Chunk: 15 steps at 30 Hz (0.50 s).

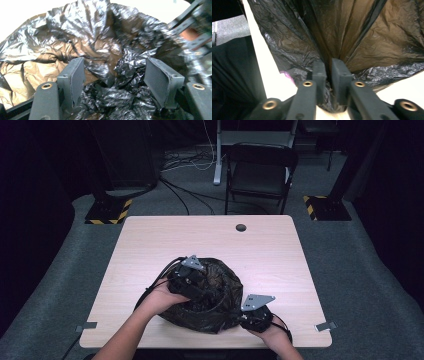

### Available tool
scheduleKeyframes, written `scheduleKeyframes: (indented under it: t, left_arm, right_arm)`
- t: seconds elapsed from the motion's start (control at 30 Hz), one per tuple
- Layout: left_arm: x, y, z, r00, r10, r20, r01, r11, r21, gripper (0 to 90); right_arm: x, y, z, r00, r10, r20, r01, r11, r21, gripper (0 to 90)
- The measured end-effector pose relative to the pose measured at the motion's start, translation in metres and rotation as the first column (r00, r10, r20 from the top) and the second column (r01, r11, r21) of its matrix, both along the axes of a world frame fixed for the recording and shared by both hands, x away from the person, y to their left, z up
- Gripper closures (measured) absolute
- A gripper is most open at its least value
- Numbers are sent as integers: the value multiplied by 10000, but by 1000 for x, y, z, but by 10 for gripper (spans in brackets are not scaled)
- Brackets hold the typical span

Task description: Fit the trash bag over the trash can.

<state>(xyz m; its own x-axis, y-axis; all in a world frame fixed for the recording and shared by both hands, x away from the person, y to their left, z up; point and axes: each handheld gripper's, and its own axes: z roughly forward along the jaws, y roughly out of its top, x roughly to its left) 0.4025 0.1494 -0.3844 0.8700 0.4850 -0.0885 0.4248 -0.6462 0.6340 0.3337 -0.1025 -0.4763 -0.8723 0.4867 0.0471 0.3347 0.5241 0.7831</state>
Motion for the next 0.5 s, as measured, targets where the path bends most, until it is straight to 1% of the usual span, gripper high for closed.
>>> scheduleKeyframes:
  t: [0.07,0.13,0.2,0.27,0.33,0.4,0.43,0.5]
  left_arm:
    - [2,-1,-4,10000,89,-24,-88,9996,284,329]
    - [3,-1,-5,9999,142,-14,-142,9993,348,333]
    - [3,-2,-5,9998,180,65,-183,9990,416,337]
    - [4,-4,-5,9998,137,127,-144,9981,604,342]
    - [4,-5,-5,9997,106,218,-121,9975,694,341]
    - [5,-6,-6,9995,85,292,-109,9965,832,341]
    - [7,-6,-7,9997,17,264,-43,9953,972,342]
    - [10,-7,-9,10000,-44,26,41,9932,1160,342]
  right_arm:
    - [0,-2,2,10000,-8,33,8,10000,20,720]
    - [-1,-5,6,9997,-184,169,182,9997,143,677]
    - [-4,-13,18,9971,-376,659,357,9989,293,661]
    - [-4,-19,28,9942,-569,912,512,9966,638,648]
    - [-1,-23,35,9924,-720,1002,651,9954,707,627]
    - [4,-24,39,9913,-824,1027,745,9941,793,611]
    - [7,-24,40,9910,-854,1033,773,9938,803,609]
    - [13,-21,43,9895,-813,1194,721,9942,799,605]
